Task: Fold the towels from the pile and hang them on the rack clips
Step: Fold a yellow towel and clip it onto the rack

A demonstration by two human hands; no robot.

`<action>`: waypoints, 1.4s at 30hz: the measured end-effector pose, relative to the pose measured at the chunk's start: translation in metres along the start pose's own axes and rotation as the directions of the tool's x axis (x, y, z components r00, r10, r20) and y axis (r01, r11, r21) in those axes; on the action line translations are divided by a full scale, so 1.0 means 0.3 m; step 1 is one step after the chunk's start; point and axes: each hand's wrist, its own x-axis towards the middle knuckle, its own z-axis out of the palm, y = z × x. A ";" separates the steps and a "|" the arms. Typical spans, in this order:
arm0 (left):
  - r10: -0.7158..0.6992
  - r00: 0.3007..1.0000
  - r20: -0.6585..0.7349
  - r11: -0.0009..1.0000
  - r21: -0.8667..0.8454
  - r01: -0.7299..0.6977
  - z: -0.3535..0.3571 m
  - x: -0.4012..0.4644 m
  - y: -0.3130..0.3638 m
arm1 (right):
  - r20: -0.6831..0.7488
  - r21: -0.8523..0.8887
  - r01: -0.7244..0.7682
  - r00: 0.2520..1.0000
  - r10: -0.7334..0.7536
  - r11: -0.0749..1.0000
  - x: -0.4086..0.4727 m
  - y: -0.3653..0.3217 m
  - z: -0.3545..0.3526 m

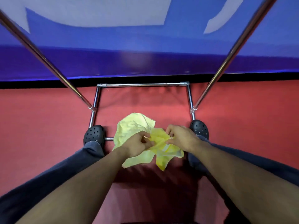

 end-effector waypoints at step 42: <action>0.577 0.798 -0.174 0.737 -0.309 -0.601 -0.160 -0.972 0.767 | -0.673 -0.481 0.731 0.046 -0.738 0.484 -0.950 -0.917 -0.854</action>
